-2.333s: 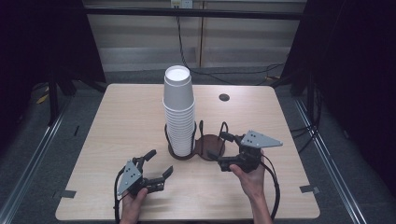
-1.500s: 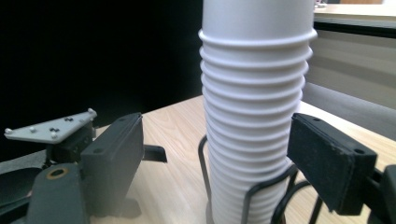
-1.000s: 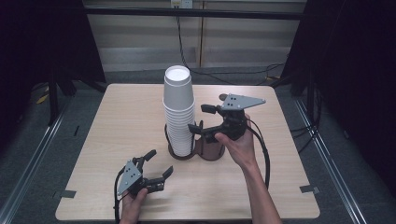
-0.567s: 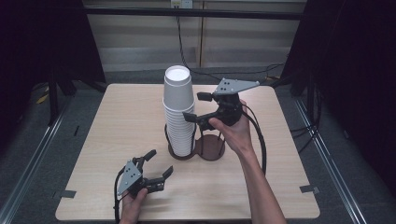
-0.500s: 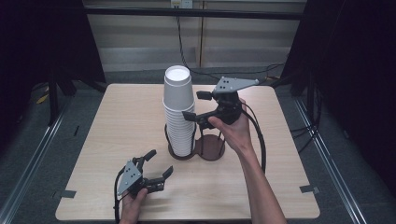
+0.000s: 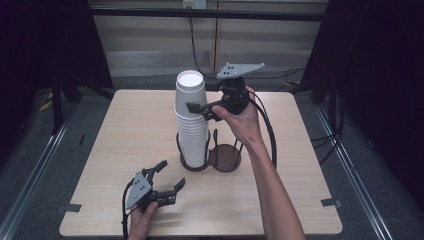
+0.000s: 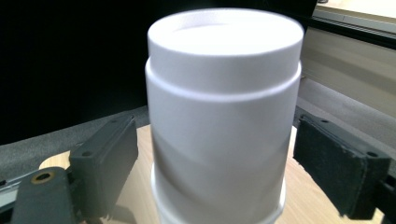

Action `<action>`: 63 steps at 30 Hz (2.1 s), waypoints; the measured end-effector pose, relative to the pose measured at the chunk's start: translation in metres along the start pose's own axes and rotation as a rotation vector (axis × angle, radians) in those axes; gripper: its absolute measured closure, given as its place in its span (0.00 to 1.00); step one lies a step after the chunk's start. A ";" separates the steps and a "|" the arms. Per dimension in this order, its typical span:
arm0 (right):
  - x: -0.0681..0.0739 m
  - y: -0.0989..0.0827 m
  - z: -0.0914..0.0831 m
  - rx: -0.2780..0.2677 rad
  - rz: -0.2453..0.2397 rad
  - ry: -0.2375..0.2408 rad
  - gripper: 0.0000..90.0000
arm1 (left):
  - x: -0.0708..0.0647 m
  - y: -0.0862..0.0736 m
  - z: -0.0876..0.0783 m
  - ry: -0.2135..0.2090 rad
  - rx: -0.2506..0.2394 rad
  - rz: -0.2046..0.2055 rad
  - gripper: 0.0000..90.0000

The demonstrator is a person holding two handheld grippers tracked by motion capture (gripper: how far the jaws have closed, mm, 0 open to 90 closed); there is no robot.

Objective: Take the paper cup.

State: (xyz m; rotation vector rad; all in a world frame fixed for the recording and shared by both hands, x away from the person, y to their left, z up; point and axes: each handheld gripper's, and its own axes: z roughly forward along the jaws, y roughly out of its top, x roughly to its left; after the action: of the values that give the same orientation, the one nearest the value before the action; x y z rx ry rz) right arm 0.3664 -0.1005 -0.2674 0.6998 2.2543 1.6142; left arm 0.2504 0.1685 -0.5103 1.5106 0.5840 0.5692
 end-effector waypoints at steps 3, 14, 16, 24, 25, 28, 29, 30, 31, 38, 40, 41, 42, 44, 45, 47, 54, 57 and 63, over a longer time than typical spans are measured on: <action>0.000 0.005 0.005 0.005 -0.003 0.004 0.15 | 0.000 0.000 0.000 0.000 0.000 0.001 0.18; 0.000 0.015 0.019 0.040 -0.014 -0.001 0.15 | 0.000 0.000 0.000 -0.003 0.000 0.000 0.18; 0.000 0.016 0.020 0.049 -0.015 0.000 0.15 | 0.000 0.000 0.000 -0.003 0.001 0.001 0.18; 0.001 0.021 0.023 0.087 -0.044 -0.016 0.20 | 0.000 0.000 0.000 -0.004 0.001 0.002 0.17; 0.001 0.021 0.023 0.085 -0.045 -0.015 0.20 | 0.000 0.000 0.000 -0.003 0.000 0.001 0.17; 0.001 0.021 0.023 0.085 -0.053 -0.018 0.20 | 0.000 0.000 0.000 -0.004 0.001 0.001 0.17; 0.001 0.022 0.023 0.088 -0.049 -0.017 0.20 | 0.000 0.000 0.000 -0.003 0.000 0.001 0.17; 0.001 0.023 0.023 0.091 -0.051 -0.018 0.20 | 0.000 0.000 0.000 -0.003 0.000 0.001 0.18; 0.001 0.023 0.023 0.091 -0.051 -0.018 0.20 | 0.000 0.000 0.000 -0.003 0.000 0.001 0.18; 0.002 0.027 0.019 0.060 -0.043 -0.014 0.21 | 0.000 0.000 0.000 -0.004 0.001 0.001 0.17; 0.003 0.032 0.016 0.042 -0.050 -0.015 0.21 | 0.000 0.000 0.000 -0.004 0.000 0.001 0.17; 0.003 0.032 0.016 0.042 -0.050 -0.015 0.21 | 0.000 0.000 0.000 -0.004 0.000 0.001 0.17; 0.004 0.034 0.016 0.041 -0.054 -0.016 0.21 | 0.000 0.000 0.000 -0.004 0.001 0.002 0.17; 0.004 0.035 0.015 0.036 -0.056 -0.019 0.21 | 0.000 0.000 0.000 -0.004 0.001 0.001 0.18; 0.004 0.035 0.013 0.031 -0.049 -0.017 0.21 | 0.000 0.000 0.000 -0.004 0.000 0.002 0.18; 0.004 0.035 0.012 0.025 -0.050 -0.020 0.21 | 0.000 0.000 0.000 -0.004 0.001 0.002 0.17; 0.007 0.041 0.002 -0.066 -0.045 -0.020 0.22 | 0.000 0.000 0.000 -0.004 0.000 0.002 0.18; 0.007 0.042 0.000 -0.068 -0.033 -0.019 0.22 | 0.000 0.000 0.000 -0.004 0.001 0.001 0.17; 0.004 0.043 -0.005 -0.096 -0.013 -0.003 0.22 | 0.000 0.000 0.000 -0.003 0.000 0.002 0.17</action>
State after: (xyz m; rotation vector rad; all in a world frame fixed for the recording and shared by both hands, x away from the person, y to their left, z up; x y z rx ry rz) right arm 0.3700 -0.0912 -0.2255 0.6606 2.1585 1.7010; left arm 0.2501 0.1688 -0.5102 1.5122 0.5802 0.5678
